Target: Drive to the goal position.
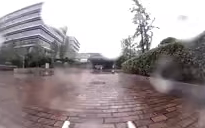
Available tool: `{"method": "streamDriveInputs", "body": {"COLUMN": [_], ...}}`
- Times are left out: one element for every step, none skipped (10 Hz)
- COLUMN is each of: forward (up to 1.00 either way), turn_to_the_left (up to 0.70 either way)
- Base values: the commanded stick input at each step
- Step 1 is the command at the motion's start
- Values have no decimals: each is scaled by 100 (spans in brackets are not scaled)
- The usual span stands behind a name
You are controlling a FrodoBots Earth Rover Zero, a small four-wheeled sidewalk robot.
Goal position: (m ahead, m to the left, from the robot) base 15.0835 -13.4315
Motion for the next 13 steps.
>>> {"method": "streamDriveInputs", "body": {"forward": [70,70,70,70,70,70,70,70,70,70,70,70,70], "turn_to_the_left": [0,-14,-14,-14,-14,-14,-14,-14,-10,-1,0,0,0]}}
